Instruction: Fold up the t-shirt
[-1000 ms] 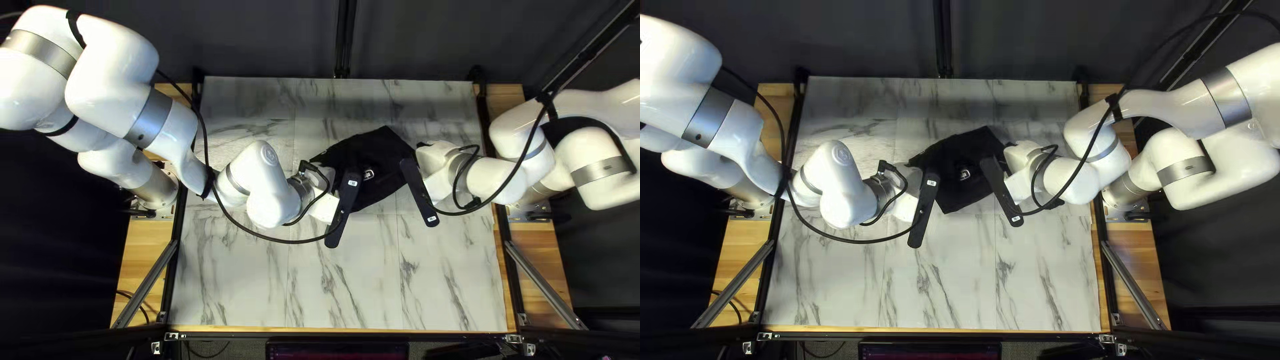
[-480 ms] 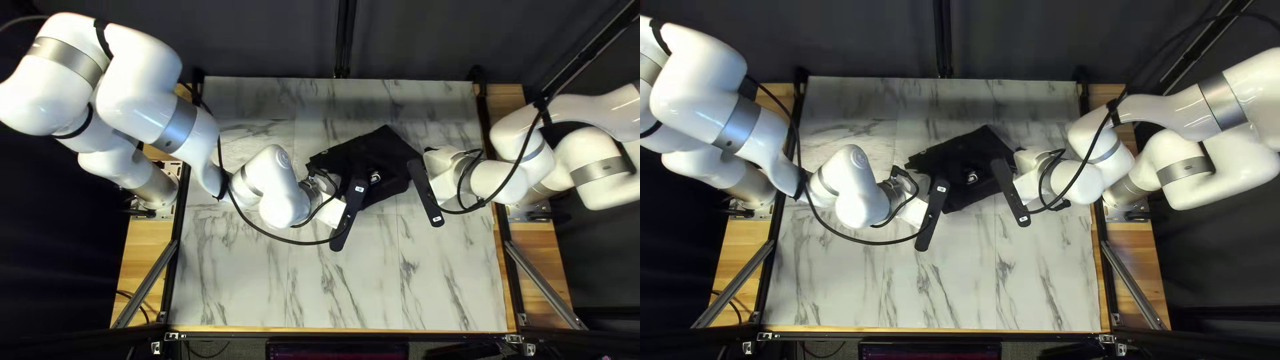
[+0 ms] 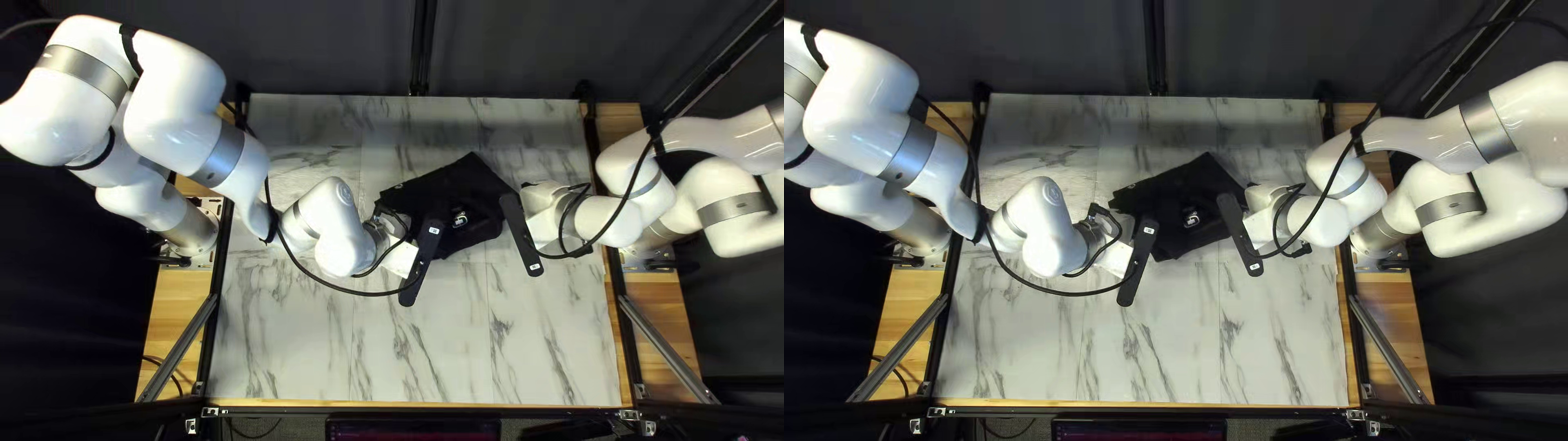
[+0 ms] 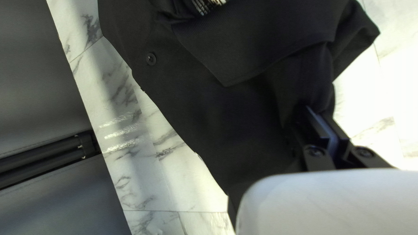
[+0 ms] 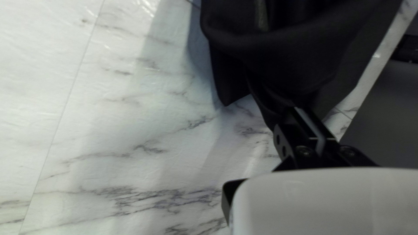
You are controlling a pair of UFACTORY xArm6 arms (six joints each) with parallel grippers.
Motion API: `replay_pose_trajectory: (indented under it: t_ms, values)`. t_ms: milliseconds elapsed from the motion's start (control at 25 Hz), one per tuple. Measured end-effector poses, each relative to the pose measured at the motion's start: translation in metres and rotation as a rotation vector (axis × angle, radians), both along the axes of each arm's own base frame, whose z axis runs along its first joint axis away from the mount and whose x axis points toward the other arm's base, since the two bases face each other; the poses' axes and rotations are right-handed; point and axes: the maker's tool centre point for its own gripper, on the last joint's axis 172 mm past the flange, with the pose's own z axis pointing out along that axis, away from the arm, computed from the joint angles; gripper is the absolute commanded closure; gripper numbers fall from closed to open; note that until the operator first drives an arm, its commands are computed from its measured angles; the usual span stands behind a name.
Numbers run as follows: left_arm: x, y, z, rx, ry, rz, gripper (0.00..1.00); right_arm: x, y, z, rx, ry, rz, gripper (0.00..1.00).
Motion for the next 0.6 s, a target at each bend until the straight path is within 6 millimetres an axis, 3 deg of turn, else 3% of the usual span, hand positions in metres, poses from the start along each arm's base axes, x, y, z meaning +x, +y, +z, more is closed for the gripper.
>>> replay_pose_trajectory:
  t_ms: [280, 600]
  values:
    - [0.005, -0.011, -0.009, -0.022, 0.003, -0.011, 1.0, -0.003, 0.002, -0.005, 0.014, -0.003, -0.013, 1.0]
    - [0.021, -0.028, -0.013, -0.048, -0.003, -0.035, 1.0, -0.008, -0.01, -0.011, 0.028, 0.003, -0.027, 1.0]
